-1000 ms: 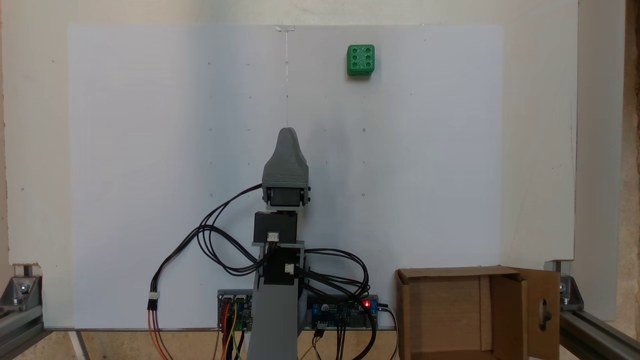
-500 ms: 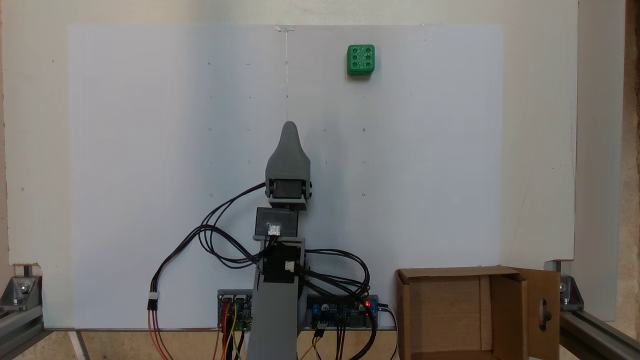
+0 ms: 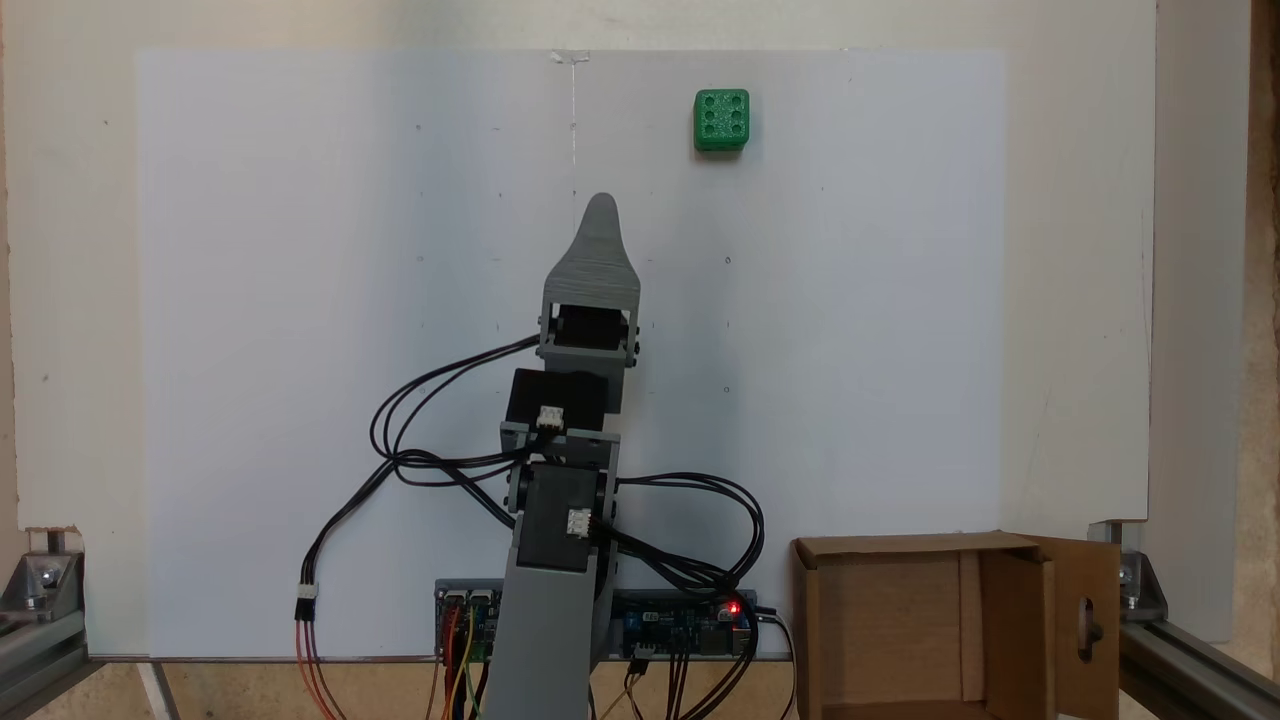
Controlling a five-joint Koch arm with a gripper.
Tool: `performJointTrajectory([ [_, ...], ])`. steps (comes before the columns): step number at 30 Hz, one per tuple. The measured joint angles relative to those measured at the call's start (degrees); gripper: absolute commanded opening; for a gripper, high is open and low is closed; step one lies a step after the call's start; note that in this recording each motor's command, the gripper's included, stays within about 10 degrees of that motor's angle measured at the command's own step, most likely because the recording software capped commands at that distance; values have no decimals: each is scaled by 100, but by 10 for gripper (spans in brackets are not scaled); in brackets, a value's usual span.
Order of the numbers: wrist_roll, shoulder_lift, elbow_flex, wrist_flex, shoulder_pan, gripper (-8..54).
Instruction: Grasp a green dice and put it in the bin.
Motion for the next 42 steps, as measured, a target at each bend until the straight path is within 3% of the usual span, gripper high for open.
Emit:
performJointTrajectory([
  [5, 70, -378, -1257, 1837, 62, 425],
  [19, 79, -3832, -5493, 4939, 976, 425],
  [25, 70, -5098, -7515, 6416, 1037, 454],
  [42, -870, -6311, -9325, 7269, 958, 455],
])
